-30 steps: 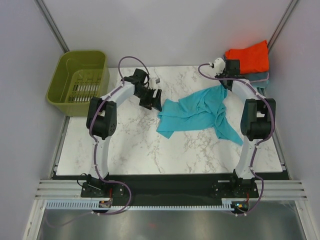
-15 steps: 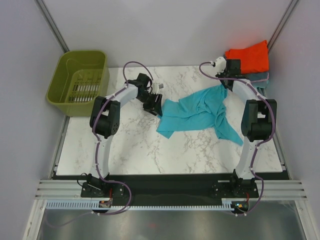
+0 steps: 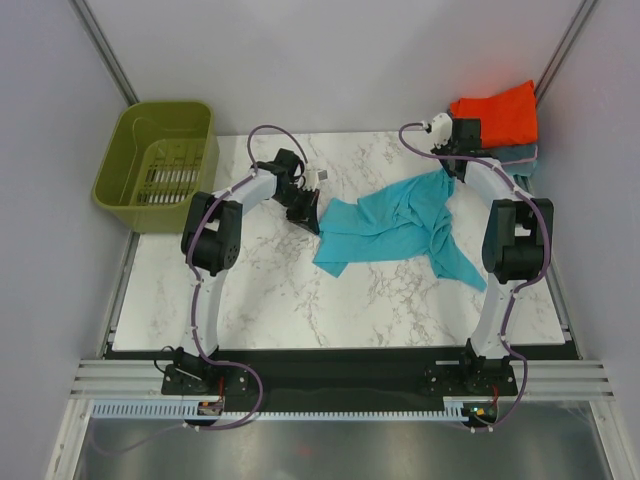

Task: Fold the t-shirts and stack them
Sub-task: Flatten the tshirt out

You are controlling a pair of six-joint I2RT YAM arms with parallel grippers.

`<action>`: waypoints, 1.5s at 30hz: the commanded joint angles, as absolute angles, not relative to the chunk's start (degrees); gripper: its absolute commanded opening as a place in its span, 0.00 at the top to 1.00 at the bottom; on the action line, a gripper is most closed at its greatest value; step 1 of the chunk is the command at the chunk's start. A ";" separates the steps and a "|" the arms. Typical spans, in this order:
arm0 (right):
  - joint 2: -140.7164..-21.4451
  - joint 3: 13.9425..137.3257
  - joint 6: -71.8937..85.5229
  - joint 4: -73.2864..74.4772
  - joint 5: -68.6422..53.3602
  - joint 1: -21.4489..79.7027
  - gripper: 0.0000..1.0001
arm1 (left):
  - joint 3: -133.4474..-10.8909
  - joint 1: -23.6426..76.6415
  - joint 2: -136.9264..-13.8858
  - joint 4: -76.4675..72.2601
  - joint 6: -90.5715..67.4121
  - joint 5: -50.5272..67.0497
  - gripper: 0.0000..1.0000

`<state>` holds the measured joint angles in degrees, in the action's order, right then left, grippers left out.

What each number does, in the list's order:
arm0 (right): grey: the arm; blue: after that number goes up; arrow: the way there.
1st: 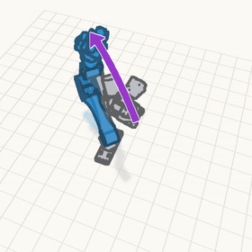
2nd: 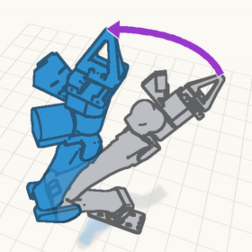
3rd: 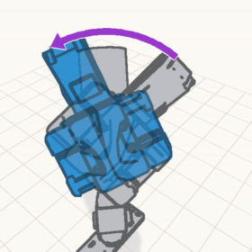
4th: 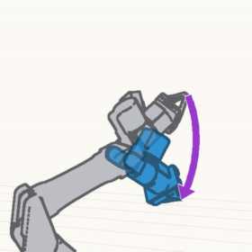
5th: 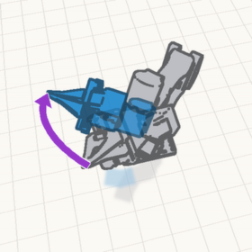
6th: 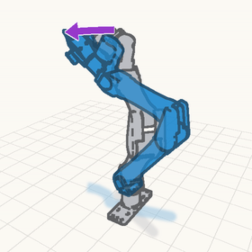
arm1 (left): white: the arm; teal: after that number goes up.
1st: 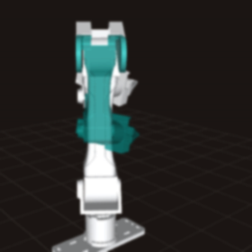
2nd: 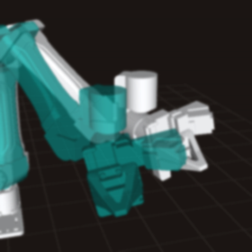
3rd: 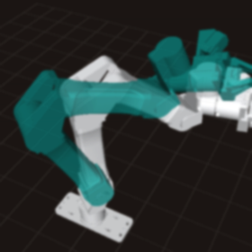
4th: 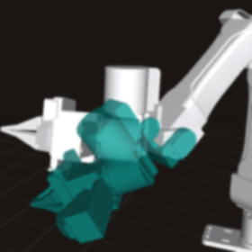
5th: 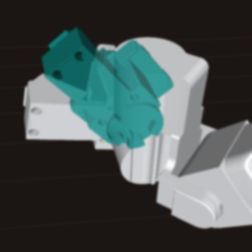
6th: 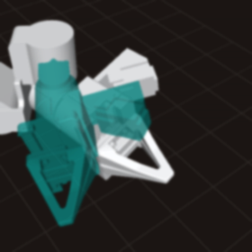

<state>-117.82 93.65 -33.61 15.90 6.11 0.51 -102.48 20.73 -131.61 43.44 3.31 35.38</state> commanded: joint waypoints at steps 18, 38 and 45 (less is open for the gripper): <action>-93.27 97.29 -21.88 18.10 0.09 0.35 1.00 | -116.98 20.74 -105.14 46.58 18.36 22.95 0.98; -56.71 97.82 -21.18 42.62 -13.88 0.35 1.00 | -110.30 20.83 -75.95 59.33 28.04 31.10 0.98; -53.87 93.18 -20.39 42.46 -14.59 0.35 1.00 | -113.99 20.74 -74.78 57.57 29.78 32.44 0.98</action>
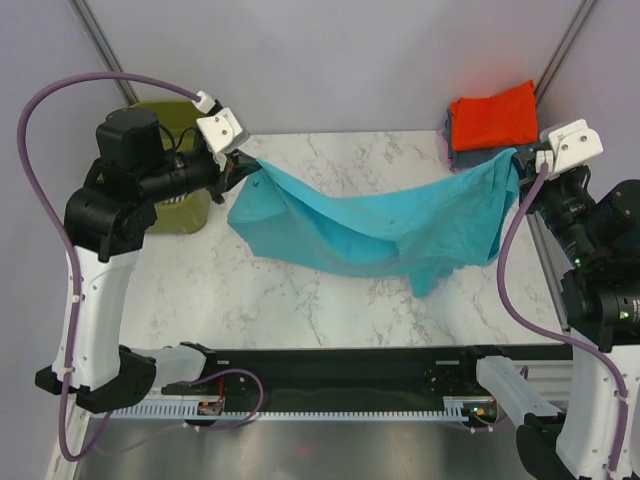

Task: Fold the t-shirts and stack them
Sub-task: Flatten the tshirt out

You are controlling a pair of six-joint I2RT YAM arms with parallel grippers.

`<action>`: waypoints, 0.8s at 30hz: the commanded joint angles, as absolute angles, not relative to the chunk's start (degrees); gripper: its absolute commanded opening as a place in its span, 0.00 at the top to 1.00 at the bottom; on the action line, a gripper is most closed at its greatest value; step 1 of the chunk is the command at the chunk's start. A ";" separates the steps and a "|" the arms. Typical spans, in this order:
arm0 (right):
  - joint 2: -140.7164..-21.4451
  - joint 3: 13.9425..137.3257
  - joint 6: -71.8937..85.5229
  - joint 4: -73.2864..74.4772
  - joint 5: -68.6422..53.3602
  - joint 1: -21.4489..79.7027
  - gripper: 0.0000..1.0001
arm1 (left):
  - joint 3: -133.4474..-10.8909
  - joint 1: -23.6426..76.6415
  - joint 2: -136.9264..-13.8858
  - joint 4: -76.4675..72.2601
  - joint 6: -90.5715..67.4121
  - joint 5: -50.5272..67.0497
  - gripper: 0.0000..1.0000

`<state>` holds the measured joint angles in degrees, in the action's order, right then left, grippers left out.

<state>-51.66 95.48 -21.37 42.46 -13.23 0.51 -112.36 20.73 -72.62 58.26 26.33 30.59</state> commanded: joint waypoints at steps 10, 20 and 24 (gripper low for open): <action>-65.98 77.53 -19.33 31.39 -16.00 0.35 1.00 | -97.75 20.22 -86.47 55.99 35.33 33.40 0.98; -95.95 76.35 -20.66 16.09 -14.68 0.35 1.00 | -112.89 12.92 -121.96 53.88 31.74 33.50 0.98; -110.71 87.78 -17.23 13.89 -13.72 0.35 1.00 | -127.33 12.92 -136.45 54.76 28.22 27.97 0.93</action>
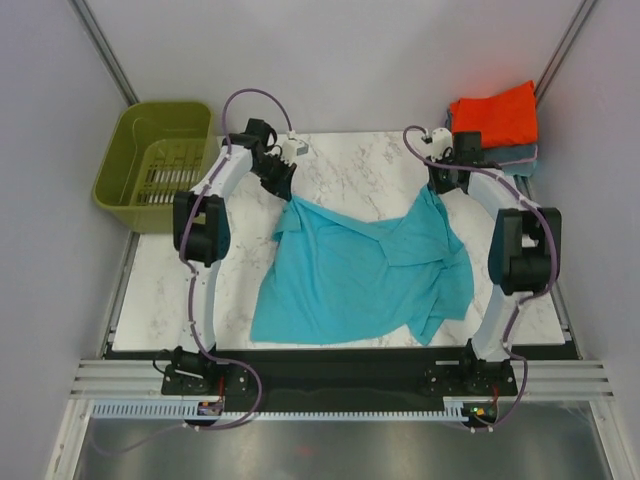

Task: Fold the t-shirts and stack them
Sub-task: Flatten the tshirt out

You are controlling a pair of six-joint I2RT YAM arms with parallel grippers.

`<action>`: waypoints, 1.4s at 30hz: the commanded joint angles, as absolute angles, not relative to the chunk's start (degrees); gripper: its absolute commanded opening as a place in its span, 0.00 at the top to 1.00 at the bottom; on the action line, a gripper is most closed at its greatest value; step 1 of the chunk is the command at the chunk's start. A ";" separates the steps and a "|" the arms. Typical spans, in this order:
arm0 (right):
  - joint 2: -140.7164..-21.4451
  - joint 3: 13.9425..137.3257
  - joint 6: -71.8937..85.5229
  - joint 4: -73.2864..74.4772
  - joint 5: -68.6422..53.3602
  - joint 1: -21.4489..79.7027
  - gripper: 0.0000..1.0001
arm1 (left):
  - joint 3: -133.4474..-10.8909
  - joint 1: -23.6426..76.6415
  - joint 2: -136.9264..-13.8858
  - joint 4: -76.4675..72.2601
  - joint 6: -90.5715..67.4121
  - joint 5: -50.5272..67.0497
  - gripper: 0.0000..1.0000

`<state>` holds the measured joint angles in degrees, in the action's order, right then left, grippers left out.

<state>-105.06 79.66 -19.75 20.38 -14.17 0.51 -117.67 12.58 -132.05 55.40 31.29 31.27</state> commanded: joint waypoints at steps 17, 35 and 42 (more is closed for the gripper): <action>-106.97 95.27 -19.87 34.31 -32.76 -5.36 0.45 | -112.01 16.52 -115.51 52.03 26.79 16.89 0.40; -110.98 87.44 -32.78 61.95 -42.88 -9.92 0.61 | -110.22 19.60 -116.19 51.15 21.44 18.46 0.46; -116.80 91.58 -32.26 62.23 -40.43 -12.39 0.63 | -109.34 20.74 -114.79 51.15 21.44 18.19 0.46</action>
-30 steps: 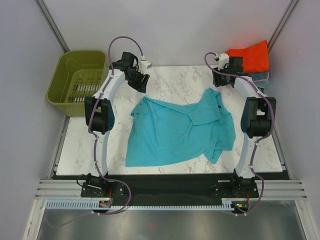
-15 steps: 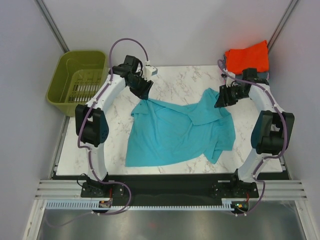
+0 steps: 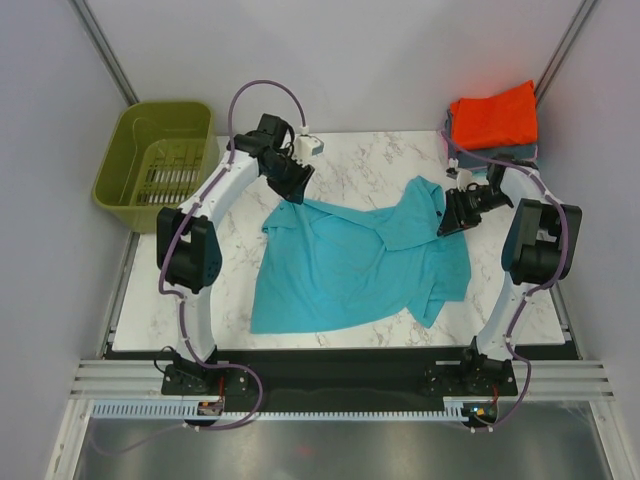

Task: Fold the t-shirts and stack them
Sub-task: Flatten the tshirt out

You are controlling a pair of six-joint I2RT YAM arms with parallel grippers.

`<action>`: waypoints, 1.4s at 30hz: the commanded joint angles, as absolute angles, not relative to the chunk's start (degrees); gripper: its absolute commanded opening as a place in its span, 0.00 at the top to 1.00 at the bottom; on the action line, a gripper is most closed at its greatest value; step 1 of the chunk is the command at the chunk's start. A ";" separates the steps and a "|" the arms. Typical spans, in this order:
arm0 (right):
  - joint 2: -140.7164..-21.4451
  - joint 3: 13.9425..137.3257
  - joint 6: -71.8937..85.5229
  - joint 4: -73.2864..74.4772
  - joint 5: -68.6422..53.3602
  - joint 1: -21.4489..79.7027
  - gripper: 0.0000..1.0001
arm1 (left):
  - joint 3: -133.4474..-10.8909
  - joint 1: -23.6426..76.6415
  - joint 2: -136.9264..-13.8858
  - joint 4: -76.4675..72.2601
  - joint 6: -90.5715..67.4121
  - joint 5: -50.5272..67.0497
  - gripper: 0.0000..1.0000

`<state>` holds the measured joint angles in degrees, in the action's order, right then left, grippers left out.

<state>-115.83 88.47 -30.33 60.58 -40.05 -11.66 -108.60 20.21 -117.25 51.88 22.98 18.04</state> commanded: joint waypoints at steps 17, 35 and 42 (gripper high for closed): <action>-123.05 96.86 -29.09 63.19 -40.08 -13.98 0.62 | -110.48 21.80 -116.28 51.15 21.09 18.46 0.47; -125.07 95.71 -30.23 64.60 -38.93 -14.06 0.62 | -109.95 22.06 -115.14 51.06 21.09 17.93 0.47; -126.91 96.85 -29.88 65.04 -40.69 -13.97 0.66 | -108.81 22.67 -114.44 51.06 21.62 17.05 0.47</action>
<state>-126.63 94.96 -29.19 63.94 -38.76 -13.74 -108.57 22.06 -117.23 51.86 22.39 17.96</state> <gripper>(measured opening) 0.354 0.534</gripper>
